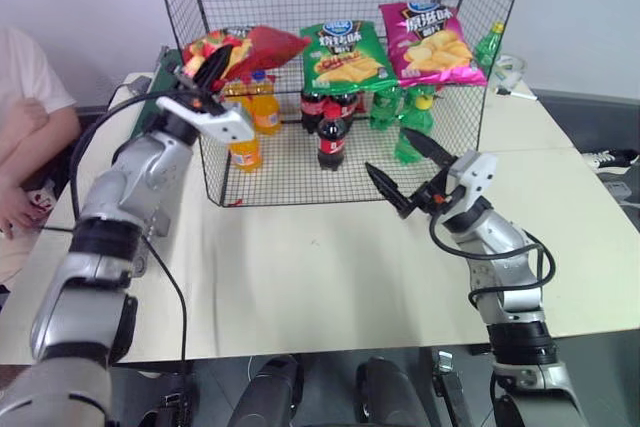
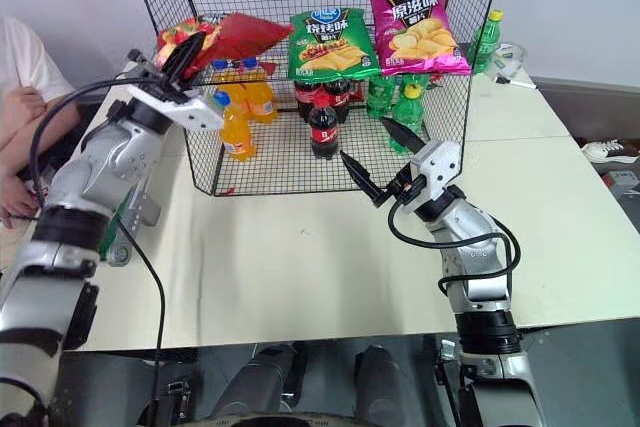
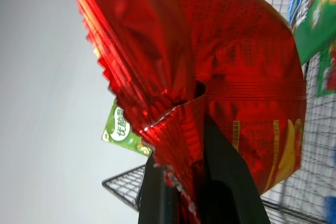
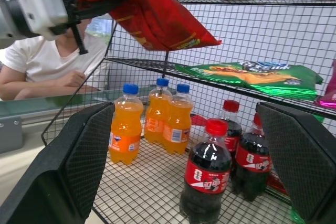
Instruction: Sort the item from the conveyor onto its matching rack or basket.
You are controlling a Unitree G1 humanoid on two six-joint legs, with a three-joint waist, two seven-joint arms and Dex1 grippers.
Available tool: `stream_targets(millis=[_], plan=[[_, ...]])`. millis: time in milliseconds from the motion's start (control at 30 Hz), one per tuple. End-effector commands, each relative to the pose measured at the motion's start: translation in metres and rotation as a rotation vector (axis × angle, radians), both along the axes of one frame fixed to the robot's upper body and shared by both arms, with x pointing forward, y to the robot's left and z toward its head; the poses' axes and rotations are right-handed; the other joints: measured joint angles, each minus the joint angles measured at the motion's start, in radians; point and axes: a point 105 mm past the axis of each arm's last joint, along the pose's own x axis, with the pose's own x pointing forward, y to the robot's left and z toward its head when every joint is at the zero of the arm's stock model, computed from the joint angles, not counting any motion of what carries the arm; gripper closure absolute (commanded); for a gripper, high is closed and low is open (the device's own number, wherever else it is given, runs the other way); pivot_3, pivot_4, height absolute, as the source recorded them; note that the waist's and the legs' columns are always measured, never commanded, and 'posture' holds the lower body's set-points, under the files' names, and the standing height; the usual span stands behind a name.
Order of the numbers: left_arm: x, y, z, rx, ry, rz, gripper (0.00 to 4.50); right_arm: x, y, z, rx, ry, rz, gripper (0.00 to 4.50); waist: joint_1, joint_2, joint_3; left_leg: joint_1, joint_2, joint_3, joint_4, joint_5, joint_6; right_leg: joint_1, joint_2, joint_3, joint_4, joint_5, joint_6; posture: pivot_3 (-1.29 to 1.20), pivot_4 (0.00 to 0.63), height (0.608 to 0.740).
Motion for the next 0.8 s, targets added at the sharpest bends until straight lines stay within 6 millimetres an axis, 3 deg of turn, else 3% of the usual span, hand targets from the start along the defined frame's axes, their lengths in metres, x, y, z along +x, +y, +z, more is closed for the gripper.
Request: stream_targets(millis=[33,133,233,433,800], plan=[[0.01,0.01,0.004,0.028,-0.039,0.051,4.46,-0.006,0.002,0.015,0.001,-0.049,0.003,0.0,0.0,0.0,0.0,0.0,0.0,0.0,0.0,0.0,0.0,0.0,0.0,0.0,0.0,0.0,0.0,0.0,0.15,0.74],[0.019,0.013,0.002,0.042,-0.031,0.077,4.46,-0.005,0.002,0.015,0.003,-0.04,0.001,0.0,0.001,0.0,0.0,0.0,0.0,0.0,0.0,0.0,0.0,0.0,0.0,0.0,0.001,0.0,0.0,0.0,0.15,0.74],[0.032,0.013,-0.011,0.1,0.027,0.135,4.46,-0.006,0.002,0.013,-0.01,-0.042,-0.004,0.0,0.002,-0.001,0.0,-0.001,-0.001,0.0,0.001,0.0,0.0,0.0,0.0,0.0,0.001,0.0,0.001,0.0,0.15,0.74],[0.043,-0.006,-0.036,0.128,0.159,0.09,4.46,-0.006,0.005,0.014,-0.014,-0.046,-0.001,0.0,0.003,-0.001,0.0,-0.001,-0.002,0.0,0.001,0.0,0.0,0.0,-0.001,0.0,0.001,-0.001,0.002,0.0,0.15,0.74],[0.056,0.003,-0.02,0.04,0.182,0.202,4.46,-0.007,0.007,0.011,-0.029,-0.037,-0.002,0.0,0.001,-0.001,0.001,-0.001,-0.002,-0.001,0.002,0.0,0.0,0.0,-0.001,0.0,0.002,-0.001,0.002,0.0,0.15,0.74]])
